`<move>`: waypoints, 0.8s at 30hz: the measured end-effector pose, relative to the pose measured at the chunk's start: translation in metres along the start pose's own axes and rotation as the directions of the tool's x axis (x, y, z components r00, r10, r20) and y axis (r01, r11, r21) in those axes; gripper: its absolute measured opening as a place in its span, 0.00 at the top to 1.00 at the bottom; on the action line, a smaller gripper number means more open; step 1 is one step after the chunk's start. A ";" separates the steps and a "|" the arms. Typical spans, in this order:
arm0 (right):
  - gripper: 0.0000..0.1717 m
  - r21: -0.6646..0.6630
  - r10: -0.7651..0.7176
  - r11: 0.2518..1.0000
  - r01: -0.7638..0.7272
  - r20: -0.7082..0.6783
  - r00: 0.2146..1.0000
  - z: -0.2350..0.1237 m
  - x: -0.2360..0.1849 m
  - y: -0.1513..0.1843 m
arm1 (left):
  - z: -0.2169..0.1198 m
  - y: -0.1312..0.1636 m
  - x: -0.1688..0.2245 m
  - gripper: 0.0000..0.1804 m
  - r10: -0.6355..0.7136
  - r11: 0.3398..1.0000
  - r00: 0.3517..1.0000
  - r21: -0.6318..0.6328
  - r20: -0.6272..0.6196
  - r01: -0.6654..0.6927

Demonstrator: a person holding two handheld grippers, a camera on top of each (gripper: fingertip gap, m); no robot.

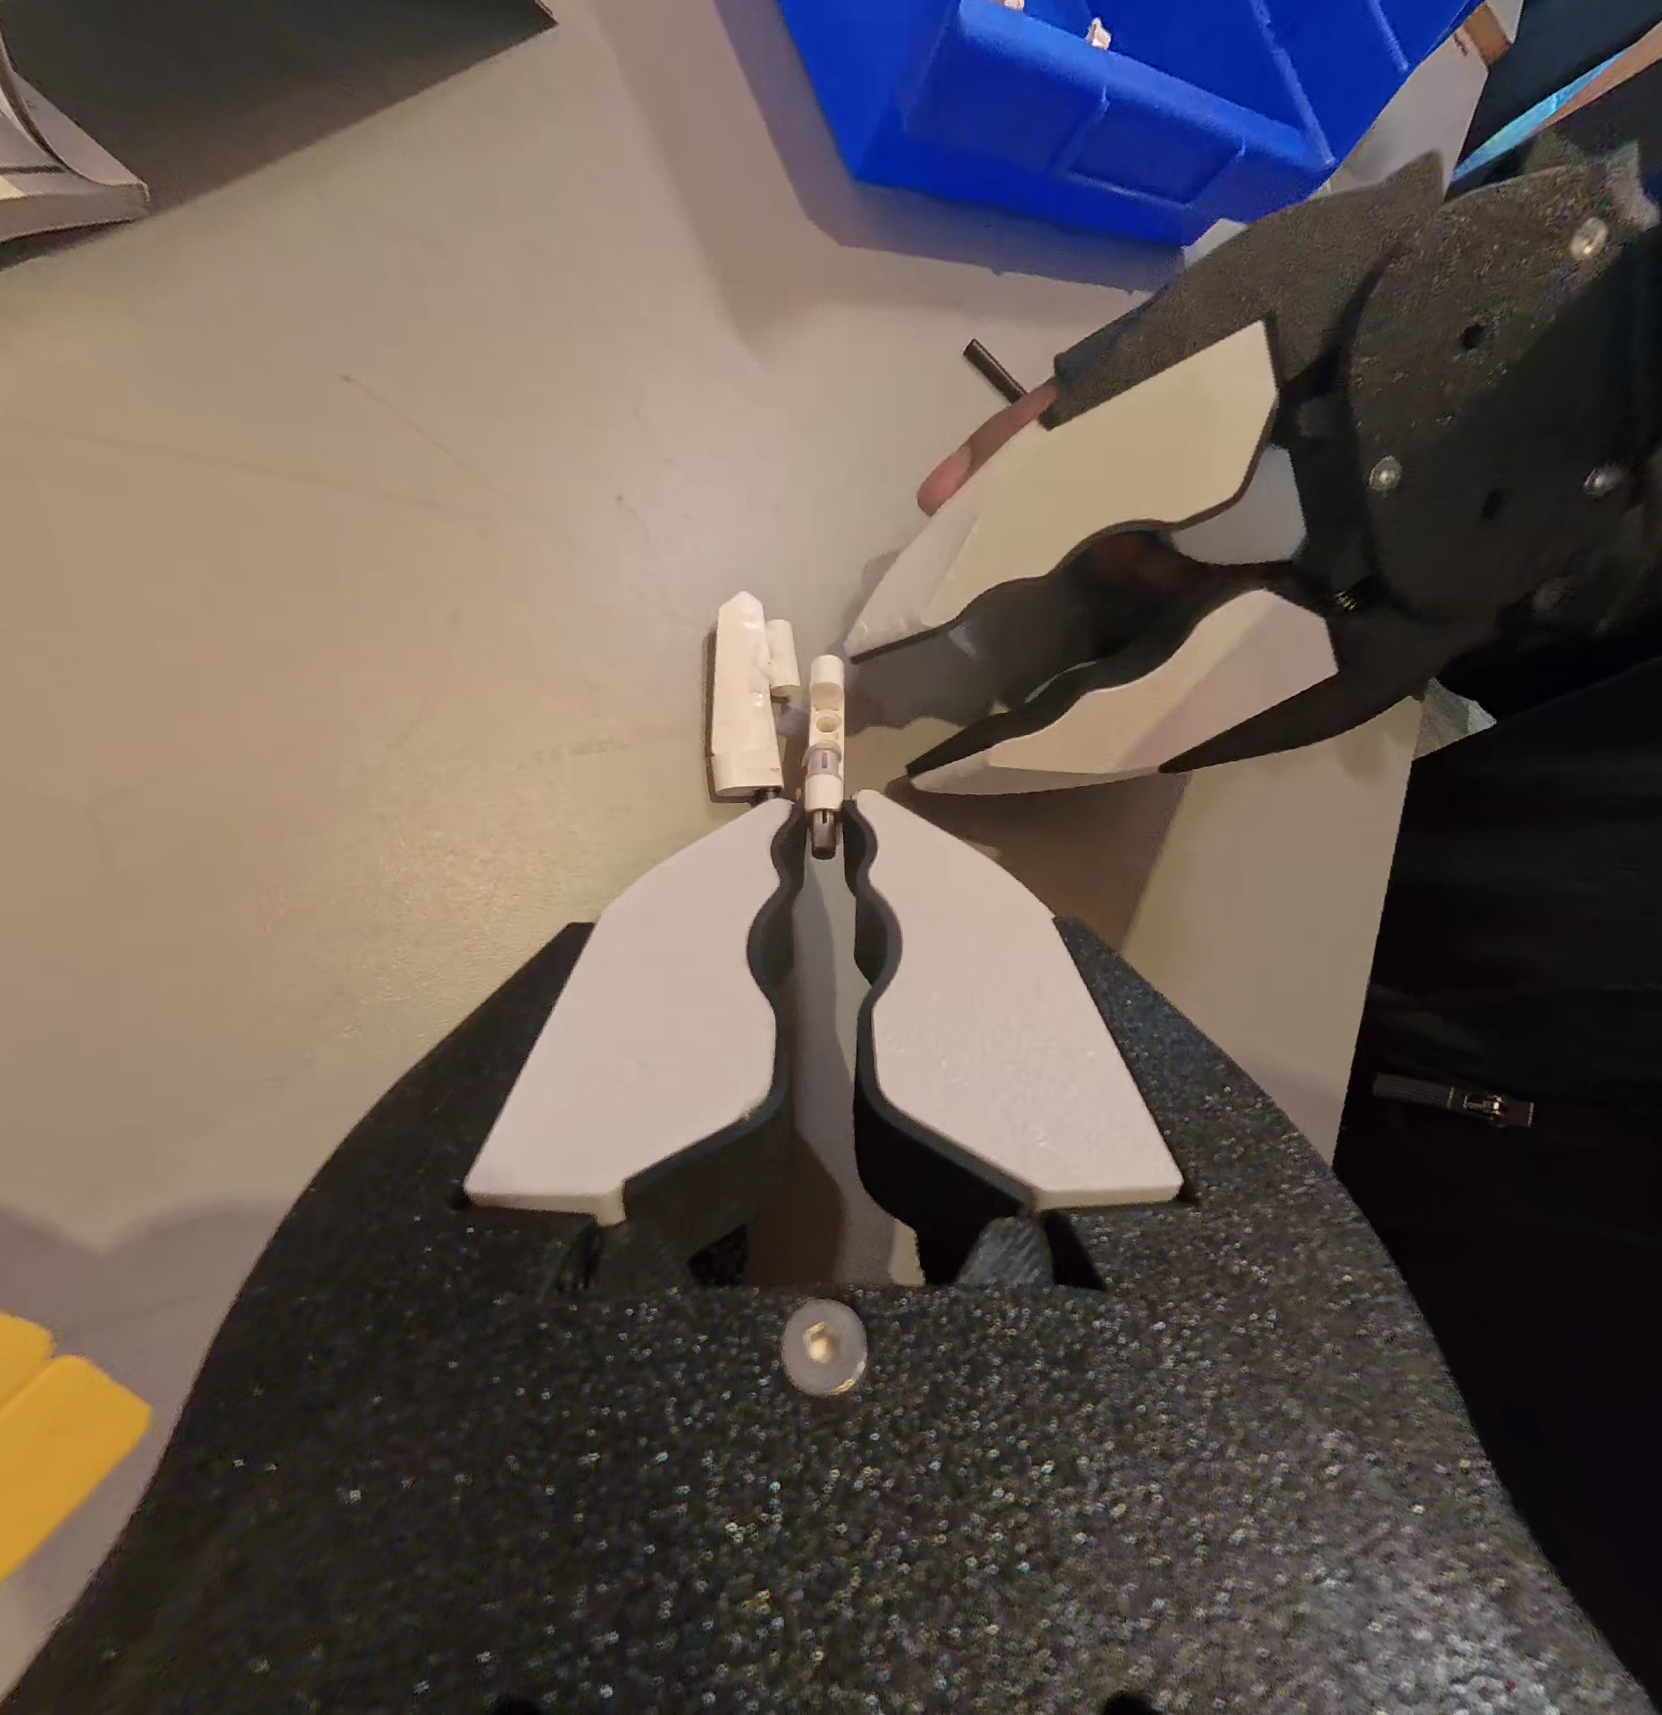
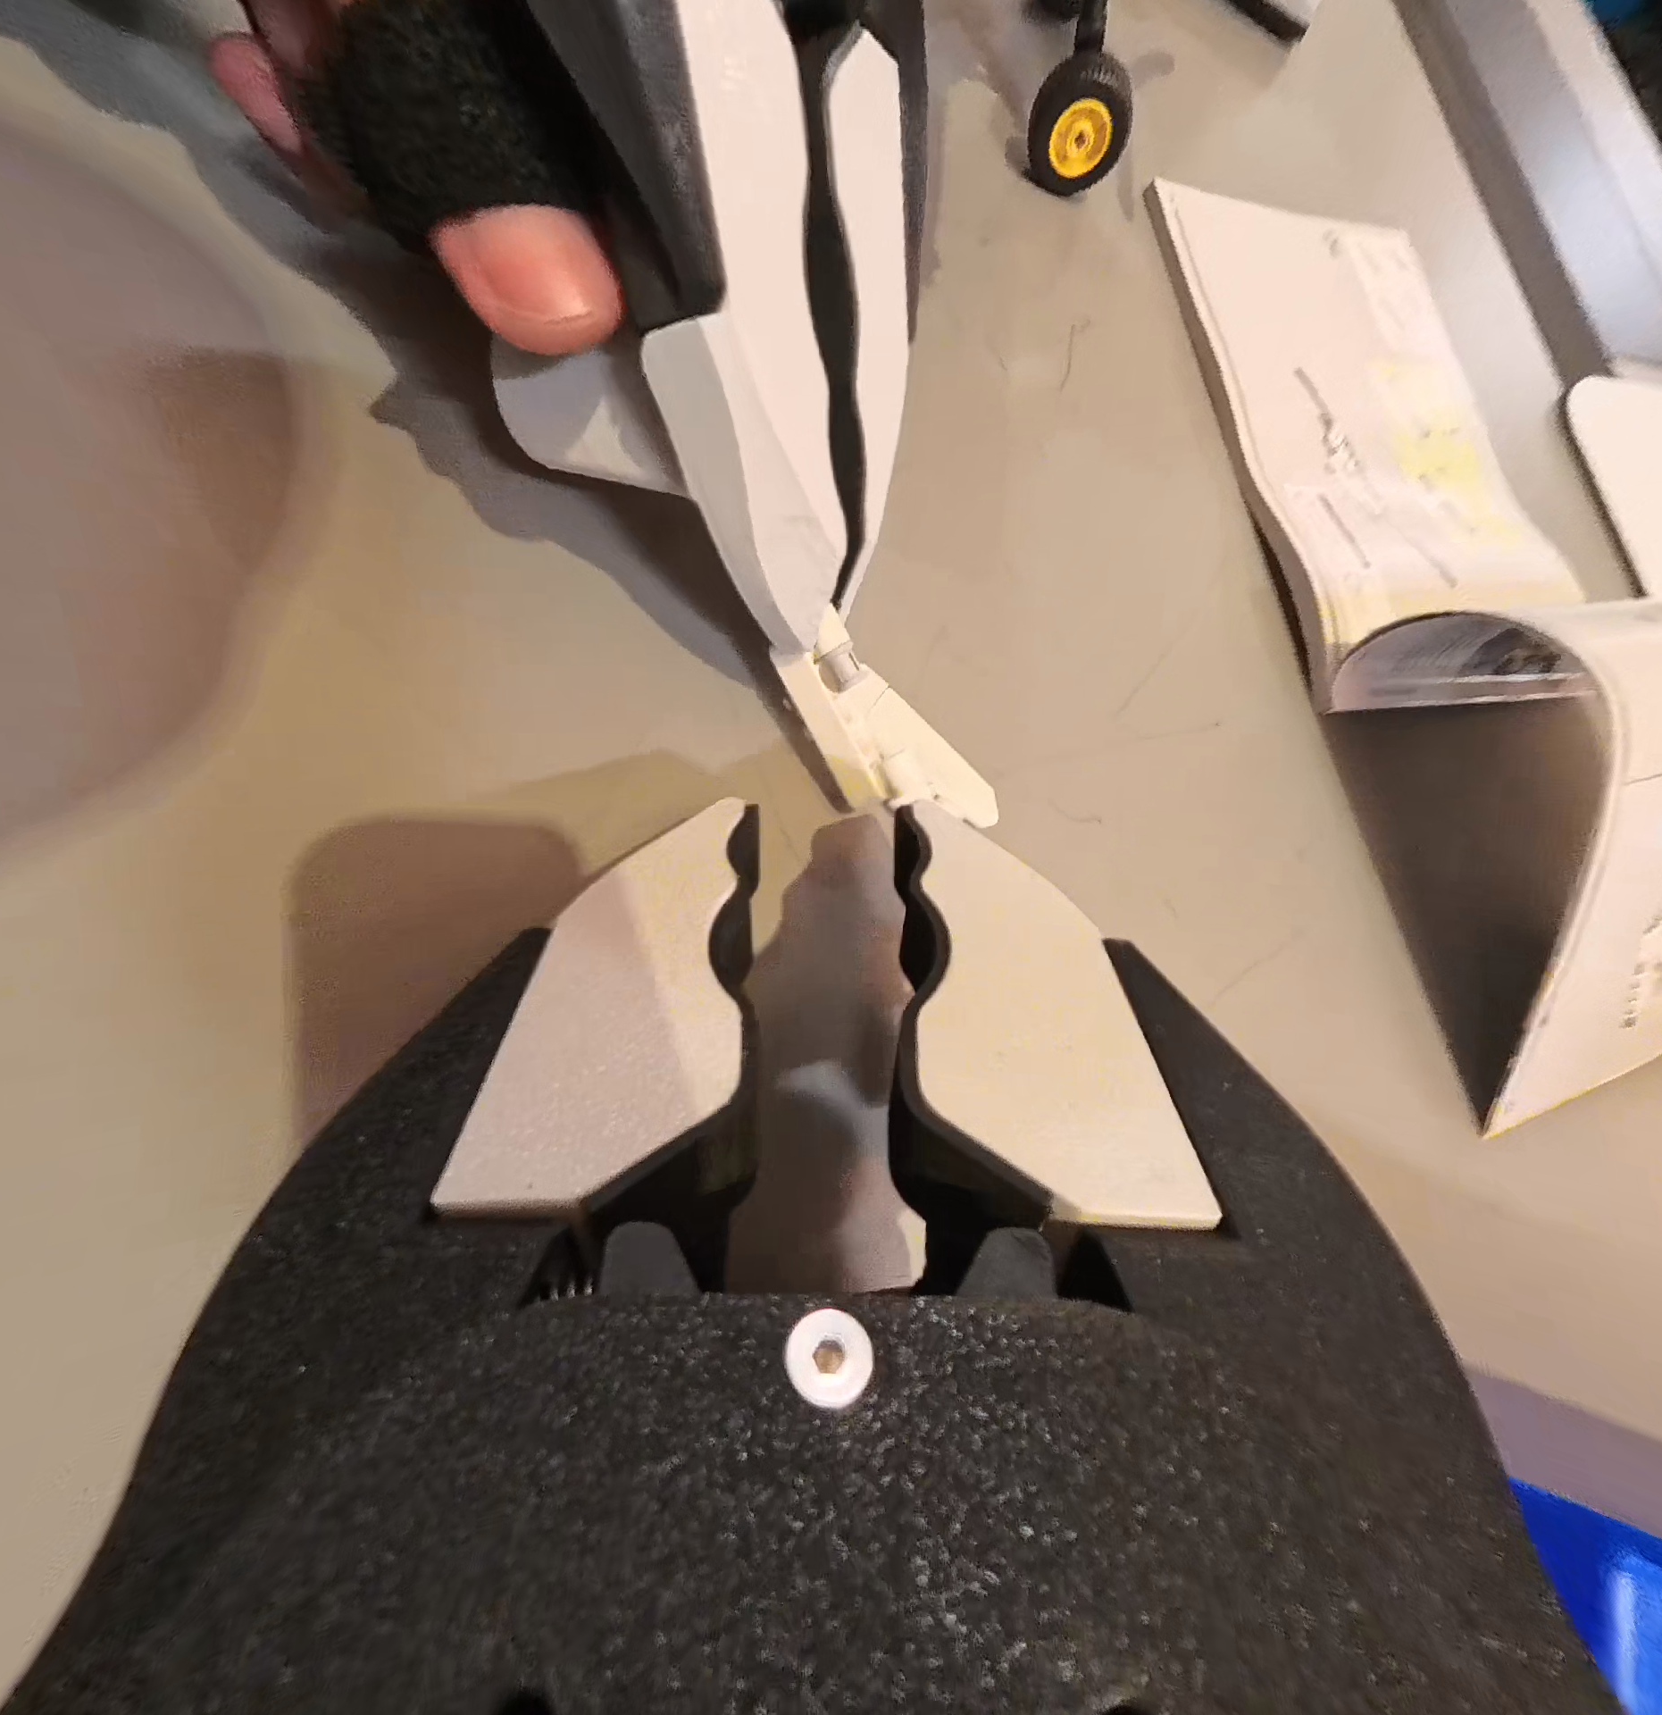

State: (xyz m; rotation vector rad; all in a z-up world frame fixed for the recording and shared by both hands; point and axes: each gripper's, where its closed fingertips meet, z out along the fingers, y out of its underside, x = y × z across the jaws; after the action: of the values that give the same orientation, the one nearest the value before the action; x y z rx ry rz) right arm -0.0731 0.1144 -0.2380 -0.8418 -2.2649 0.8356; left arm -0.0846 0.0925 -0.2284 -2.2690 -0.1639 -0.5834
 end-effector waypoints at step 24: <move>0.89 -0.067 -0.418 0.907 0.415 -0.044 0.907 0.008 0.004 -0.002 | 0.002 0.008 0.002 0.84 0.389 0.921 0.906 -0.103 0.166 -0.376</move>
State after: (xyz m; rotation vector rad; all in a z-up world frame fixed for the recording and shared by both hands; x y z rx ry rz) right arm -0.0814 0.1136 -0.2405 -0.3703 -2.3057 0.5429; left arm -0.0800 0.0881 -0.2337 -2.3347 0.2145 -0.1735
